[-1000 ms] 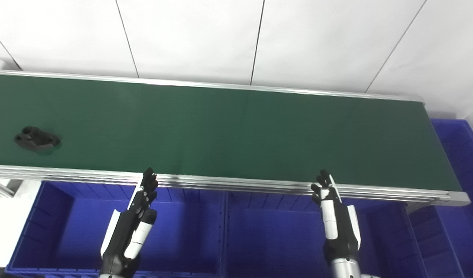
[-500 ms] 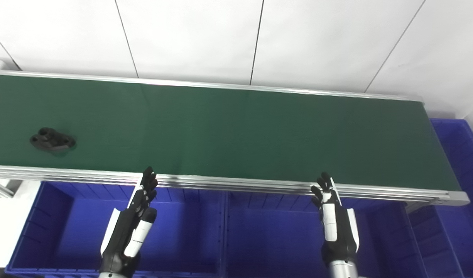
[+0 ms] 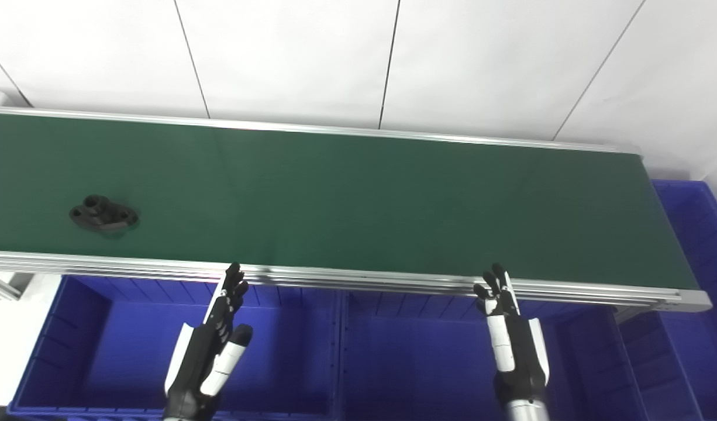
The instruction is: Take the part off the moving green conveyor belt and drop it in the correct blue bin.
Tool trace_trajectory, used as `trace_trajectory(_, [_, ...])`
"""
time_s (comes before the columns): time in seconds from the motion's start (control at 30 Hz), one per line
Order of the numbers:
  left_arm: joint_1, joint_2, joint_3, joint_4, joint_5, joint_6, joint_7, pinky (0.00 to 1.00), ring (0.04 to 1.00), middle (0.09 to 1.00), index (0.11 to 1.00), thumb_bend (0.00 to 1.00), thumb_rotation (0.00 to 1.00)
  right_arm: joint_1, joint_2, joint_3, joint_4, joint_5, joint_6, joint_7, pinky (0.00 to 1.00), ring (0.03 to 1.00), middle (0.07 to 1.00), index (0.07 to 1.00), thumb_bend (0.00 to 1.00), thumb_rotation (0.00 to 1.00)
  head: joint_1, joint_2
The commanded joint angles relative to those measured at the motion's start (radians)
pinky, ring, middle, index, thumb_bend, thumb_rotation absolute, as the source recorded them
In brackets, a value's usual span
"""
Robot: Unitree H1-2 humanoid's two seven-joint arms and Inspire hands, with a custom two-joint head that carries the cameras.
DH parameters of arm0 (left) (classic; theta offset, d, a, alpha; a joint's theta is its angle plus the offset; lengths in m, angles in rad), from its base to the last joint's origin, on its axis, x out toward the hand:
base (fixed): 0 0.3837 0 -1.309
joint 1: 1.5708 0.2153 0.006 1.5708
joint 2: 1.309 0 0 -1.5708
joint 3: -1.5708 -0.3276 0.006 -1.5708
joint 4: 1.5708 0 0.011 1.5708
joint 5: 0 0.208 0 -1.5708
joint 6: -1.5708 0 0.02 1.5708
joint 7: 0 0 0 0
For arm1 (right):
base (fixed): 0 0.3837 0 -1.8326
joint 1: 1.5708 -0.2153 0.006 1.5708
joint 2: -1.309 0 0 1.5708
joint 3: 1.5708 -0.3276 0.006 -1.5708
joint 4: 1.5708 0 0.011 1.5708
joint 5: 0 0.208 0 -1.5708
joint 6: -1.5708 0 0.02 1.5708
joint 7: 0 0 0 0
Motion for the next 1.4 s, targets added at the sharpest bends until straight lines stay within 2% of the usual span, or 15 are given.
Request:
trace_trajectory(0.0, [0.003,-0.012,-0.011,-0.008,0.026,-0.051,0.017,0.98,0.950,0.992,1.000,0.66,0.85,0.006,-0.010,-0.009,-0.001,0.027,-0.077,0.012,0.94,0.931,0.972,1.000,0.71,0.93,0.018,-0.016])
trace_trajectory(0.27, [0.000,-0.040,-0.029,0.029,0.078,-0.092,0.047,0.91,0.913,0.977,1.000,0.67,0.82,0.005,-0.043,-0.035,0.071,0.066,-0.151,0.023,0.91,0.921,0.962,0.997,0.79,0.92,0.080,-0.073])
trace_trajectory(0.6, [-0.004,-0.045,-0.045,0.064,0.099,-0.124,0.072,0.88,0.906,0.968,0.990,0.70,0.79,-0.003,-0.065,-0.050,0.135,0.085,-0.204,0.034,0.93,0.927,0.969,1.000,0.80,0.92,0.106,-0.112])
trace_trajectory(0.8, [-0.008,-0.042,-0.051,0.081,0.098,-0.132,0.075,0.86,0.899,0.957,0.988,0.71,0.78,-0.007,-0.067,-0.051,0.157,0.082,-0.214,0.035,0.94,0.928,0.976,1.000,0.78,0.93,0.113,-0.136])
trace_trajectory(1.03, [-0.020,-0.042,-0.049,0.114,0.105,-0.159,0.083,0.85,0.894,0.953,0.984,0.68,0.75,-0.017,-0.070,-0.053,0.188,0.088,-0.236,0.042,0.96,0.938,0.984,1.000,0.70,0.94,0.118,-0.169])
trace_trajectory(1.37, [-0.033,-0.053,-0.053,0.146,0.113,-0.179,0.092,0.82,0.882,0.945,0.974,0.66,0.71,-0.035,-0.081,-0.062,0.235,0.100,-0.267,0.048,0.97,0.946,0.993,1.000,0.66,0.94,0.146,-0.198])
